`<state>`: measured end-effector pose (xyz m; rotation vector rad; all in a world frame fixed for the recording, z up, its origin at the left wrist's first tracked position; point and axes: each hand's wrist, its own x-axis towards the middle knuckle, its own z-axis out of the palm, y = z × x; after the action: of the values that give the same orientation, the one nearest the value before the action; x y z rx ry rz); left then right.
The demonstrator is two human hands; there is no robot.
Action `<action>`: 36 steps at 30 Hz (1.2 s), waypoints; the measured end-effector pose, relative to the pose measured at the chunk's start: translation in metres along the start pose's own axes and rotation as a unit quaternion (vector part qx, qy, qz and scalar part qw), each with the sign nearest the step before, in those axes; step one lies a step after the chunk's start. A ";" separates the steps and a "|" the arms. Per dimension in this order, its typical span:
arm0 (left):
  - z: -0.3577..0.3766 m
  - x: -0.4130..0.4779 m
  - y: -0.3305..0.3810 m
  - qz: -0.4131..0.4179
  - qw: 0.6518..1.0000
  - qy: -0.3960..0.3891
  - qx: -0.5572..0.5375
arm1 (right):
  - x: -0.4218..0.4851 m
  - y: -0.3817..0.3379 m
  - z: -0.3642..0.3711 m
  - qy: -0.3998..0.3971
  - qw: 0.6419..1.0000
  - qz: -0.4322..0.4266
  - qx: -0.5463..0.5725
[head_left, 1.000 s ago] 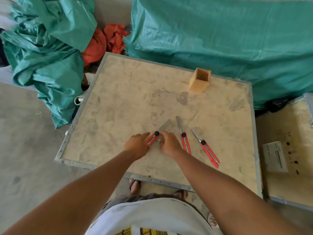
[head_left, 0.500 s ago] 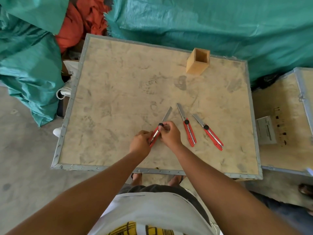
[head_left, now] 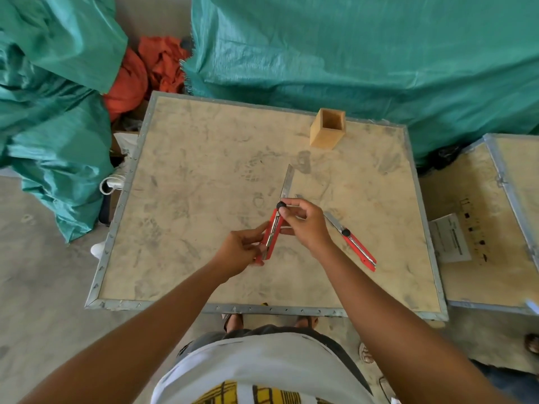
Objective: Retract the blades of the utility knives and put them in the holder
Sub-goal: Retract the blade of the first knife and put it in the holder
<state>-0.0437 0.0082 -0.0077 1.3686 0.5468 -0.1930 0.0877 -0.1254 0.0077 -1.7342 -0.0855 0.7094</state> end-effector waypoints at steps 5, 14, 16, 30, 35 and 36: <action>0.021 -0.007 0.030 0.029 0.999 -0.031 -0.012 | -0.004 -0.035 -0.035 -0.028 0.998 -0.059 -0.004; 0.060 -0.002 0.070 0.076 0.996 -0.019 -0.047 | -0.009 -0.059 -0.082 -0.084 0.984 -0.139 -0.078; 0.063 0.001 0.077 0.086 0.995 -0.005 -0.046 | -0.012 -0.059 -0.087 -0.093 0.978 -0.155 -0.104; 0.079 0.015 0.101 0.115 0.991 -0.010 -0.063 | -0.012 -0.078 -0.115 -0.172 0.945 -0.194 -0.199; 0.084 0.015 0.105 0.117 0.990 -0.034 -0.065 | -0.014 -0.078 -0.119 -0.122 0.948 -0.211 -0.204; 0.086 0.015 0.105 0.116 0.990 -0.035 -0.067 | -0.014 -0.077 -0.118 -0.117 0.950 -0.210 -0.200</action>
<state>0.0373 -0.0497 0.0855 1.2771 0.3314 -0.0141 0.1585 -0.2101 0.0964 -1.9159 -0.7867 0.6015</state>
